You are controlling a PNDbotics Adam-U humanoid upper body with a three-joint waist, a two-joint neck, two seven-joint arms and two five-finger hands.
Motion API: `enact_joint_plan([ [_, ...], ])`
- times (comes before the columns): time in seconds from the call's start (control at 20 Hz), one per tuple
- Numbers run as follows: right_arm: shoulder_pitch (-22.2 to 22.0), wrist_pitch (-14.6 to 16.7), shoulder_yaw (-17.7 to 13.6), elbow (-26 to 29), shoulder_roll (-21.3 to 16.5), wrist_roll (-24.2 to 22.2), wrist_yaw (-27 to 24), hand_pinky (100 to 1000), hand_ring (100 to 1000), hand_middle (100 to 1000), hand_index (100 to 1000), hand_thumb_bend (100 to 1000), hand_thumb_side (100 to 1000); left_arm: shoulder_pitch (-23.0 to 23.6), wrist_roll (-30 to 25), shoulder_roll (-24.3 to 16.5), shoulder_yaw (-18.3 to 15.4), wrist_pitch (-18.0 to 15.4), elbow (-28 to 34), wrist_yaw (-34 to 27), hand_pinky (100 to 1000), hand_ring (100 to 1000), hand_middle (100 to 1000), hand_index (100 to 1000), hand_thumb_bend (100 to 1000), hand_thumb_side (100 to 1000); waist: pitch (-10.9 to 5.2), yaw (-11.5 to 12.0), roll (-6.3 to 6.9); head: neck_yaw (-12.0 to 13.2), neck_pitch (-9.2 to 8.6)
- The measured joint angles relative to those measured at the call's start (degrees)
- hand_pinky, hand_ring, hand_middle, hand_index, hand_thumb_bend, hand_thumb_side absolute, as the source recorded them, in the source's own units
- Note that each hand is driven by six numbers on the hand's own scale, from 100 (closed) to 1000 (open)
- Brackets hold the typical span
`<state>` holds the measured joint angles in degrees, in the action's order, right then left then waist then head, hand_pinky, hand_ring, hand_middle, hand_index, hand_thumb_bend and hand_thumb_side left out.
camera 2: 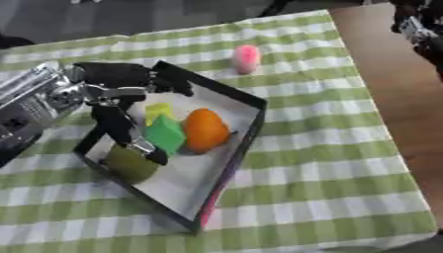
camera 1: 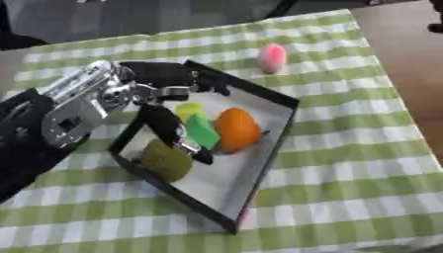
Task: Pick up objects on the table and place them in the box.
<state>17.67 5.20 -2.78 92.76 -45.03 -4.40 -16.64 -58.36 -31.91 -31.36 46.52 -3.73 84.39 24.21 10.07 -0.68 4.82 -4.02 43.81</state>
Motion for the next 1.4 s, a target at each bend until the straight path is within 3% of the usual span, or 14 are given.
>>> enact_joint_plan([
  [0.1,0.0,0.1,0.0,0.0,0.0,0.1,0.0,900,1000,894,902,100,606,0.5,0.8,-0.3,-0.9,0.7,0.9,0.1,899,924,920,947,660,717,0.00,0.0,0.00,0.0,0.00],
  [0.25,0.0,0.2,0.0,0.1,0.0,0.2,-0.1,900,1000,894,903,100,599,1.8,3.0,-1.4,-3.5,2.2,3.9,-0.3,855,857,859,893,486,554,0.00,0.5,-0.02,0.1,0.00],
  [0.4,-0.5,0.6,-0.8,0.8,0.1,0.6,-0.6,900,1000,893,903,100,594,4.7,5.4,-2.4,-7.3,3.9,7.7,-2.0,833,817,830,858,354,476,0.01,1.5,-0.06,-0.3,0.00],
  [0.45,-0.8,0.8,-1.1,1.1,0.1,0.9,-0.8,899,1000,893,902,100,592,6.0,6.3,-2.7,-8.6,4.6,9.0,-2.8,831,802,822,846,284,495,0.01,1.9,-0.20,-0.5,0.00],
  [0.6,-1.9,1.2,-2.5,2.1,0.2,2.1,-1.3,899,1000,892,902,100,590,10.0,8.9,-2.9,-12.8,6.8,13.2,-5.2,833,786,815,834,235,564,1.04,3.6,-1.73,-1.8,0.00],
  [0.7,-2.4,1.4,-3.4,2.7,0.4,3.0,-1.5,899,1000,892,902,100,589,12.9,10.6,-2.1,-15.6,8.5,15.5,-7.0,838,780,821,838,209,715,1.55,4.6,-2.74,-2.6,0.00],
  [0.8,-2.9,1.6,-4.3,3.0,0.7,3.9,-1.8,899,1000,892,902,100,589,15.5,12.3,-0.5,-18.4,10.2,17.3,-8.6,844,781,824,839,223,780,1.70,5.5,-3.03,-3.2,-0.04],
  [0.95,-3.4,1.8,-5.1,3.6,1.1,4.8,-1.8,898,1000,892,902,100,588,19.5,14.8,2.9,-22.5,12.5,19.4,-11.1,853,786,835,853,346,804,2.23,6.6,-3.78,-3.7,-0.08],
  [1.05,-3.0,1.8,-5.0,4.1,1.4,4.9,-1.8,898,1000,892,902,100,588,29.6,20.3,5.8,-30.9,11.1,22.6,-16.5,853,787,838,859,385,812,2.23,5.1,-3.92,-2.9,-0.05],
  [1.1,-3.0,1.7,-4.9,4.1,1.5,4.8,-1.9,898,1000,892,902,100,588,35.3,25.1,6.7,-36.3,9.2,24.2,-21.0,853,786,839,862,385,812,2.23,4.0,-3.92,-2.2,-0.03],
  [1.2,-2.2,1.5,-4.5,4.3,1.7,4.5,-2.0,898,1000,891,902,100,588,41.6,36.4,7.0,-43.8,5.1,26.6,-29.8,843,776,828,856,360,799,2.23,3.6,-3.92,-0.9,-0.02],
  [1.4,-1.6,1.3,-4.2,4.3,2.2,4.3,-2.3,897,999,890,900,100,585,45.7,49.4,7.5,-48.2,0.0,28.8,-39.1,822,746,791,834,251,750,2.23,3.2,-4.43,0.4,-0.02],
])
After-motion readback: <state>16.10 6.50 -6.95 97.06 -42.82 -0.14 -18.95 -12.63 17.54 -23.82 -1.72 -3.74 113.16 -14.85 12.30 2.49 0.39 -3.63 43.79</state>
